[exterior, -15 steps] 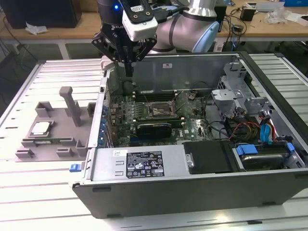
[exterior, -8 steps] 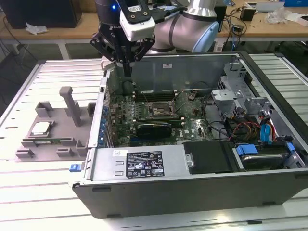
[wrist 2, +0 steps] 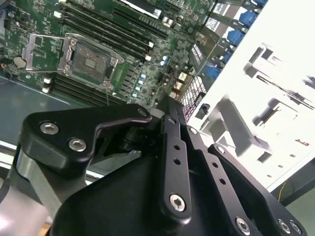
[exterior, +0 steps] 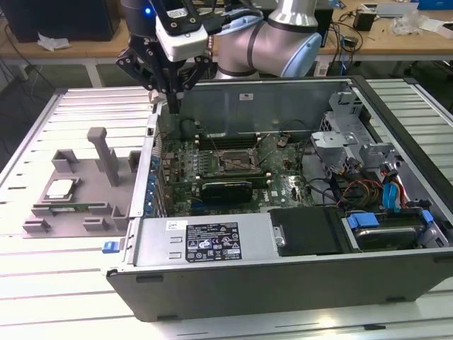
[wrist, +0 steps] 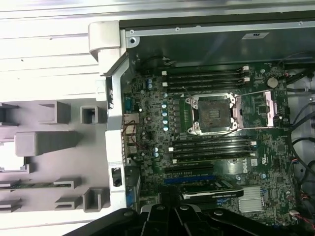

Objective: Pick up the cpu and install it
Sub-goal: 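Reach for the cpu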

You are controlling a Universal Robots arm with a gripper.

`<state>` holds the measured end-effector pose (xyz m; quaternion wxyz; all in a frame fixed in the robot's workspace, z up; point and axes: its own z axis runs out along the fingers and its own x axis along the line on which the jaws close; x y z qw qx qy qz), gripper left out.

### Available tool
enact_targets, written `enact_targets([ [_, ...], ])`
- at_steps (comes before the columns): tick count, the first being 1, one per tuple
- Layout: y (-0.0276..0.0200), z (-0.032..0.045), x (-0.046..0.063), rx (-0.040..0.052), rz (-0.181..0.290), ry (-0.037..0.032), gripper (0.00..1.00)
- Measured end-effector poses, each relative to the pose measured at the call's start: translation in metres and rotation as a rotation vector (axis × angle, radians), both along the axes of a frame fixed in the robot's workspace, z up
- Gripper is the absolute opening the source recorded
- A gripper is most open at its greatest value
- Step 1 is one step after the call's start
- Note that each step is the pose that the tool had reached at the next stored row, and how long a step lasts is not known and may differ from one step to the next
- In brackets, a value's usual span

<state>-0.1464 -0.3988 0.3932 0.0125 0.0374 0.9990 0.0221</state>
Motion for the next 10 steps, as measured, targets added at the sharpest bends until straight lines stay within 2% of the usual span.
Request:
enact_targets([
  [10,0.0,0.0,-0.0112,0.0,0.0,0.0,0.11],
])
